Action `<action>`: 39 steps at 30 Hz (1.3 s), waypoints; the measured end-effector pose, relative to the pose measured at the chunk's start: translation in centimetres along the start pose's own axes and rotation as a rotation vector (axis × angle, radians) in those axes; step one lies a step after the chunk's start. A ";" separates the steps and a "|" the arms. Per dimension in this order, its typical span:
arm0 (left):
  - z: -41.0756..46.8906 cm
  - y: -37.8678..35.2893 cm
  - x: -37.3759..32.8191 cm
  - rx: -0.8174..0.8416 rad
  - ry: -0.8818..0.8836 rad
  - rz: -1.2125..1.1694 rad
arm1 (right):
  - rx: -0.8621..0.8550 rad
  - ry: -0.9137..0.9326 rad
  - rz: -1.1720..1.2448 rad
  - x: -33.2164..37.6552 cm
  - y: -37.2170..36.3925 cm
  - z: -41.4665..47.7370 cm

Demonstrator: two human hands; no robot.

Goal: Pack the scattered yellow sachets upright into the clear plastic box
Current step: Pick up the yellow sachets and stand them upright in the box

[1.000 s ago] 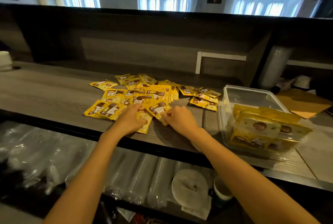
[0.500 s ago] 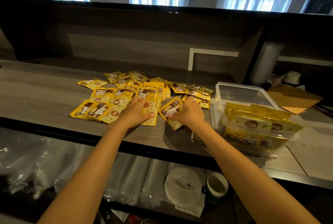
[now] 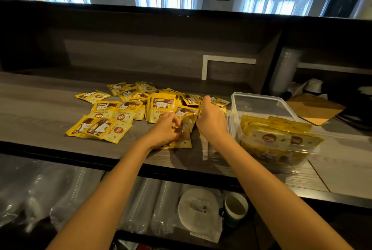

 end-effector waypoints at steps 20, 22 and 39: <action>1.2 2.4 -2.4 -0.528 0.102 -0.589 | -0.236 -0.059 0.250 1.0 3.4 0.2; 1.0 3.1 -3.3 -0.566 0.070 -0.651 | -0.281 -0.048 0.254 1.1 3.9 0.5; 2.5 2.3 -15.3 -0.508 -0.279 -0.713 | -0.438 -0.132 0.256 -6.5 15.3 2.9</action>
Point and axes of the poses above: each hand's wrist, its own z-axis towards the middle knuckle, its own y-axis out of the back of the hand, x = y × z, the point moved 2 cm from there along z, towards the middle knuckle, and after that the axes turned 3 degrees about -y, right-handed, at the moved point
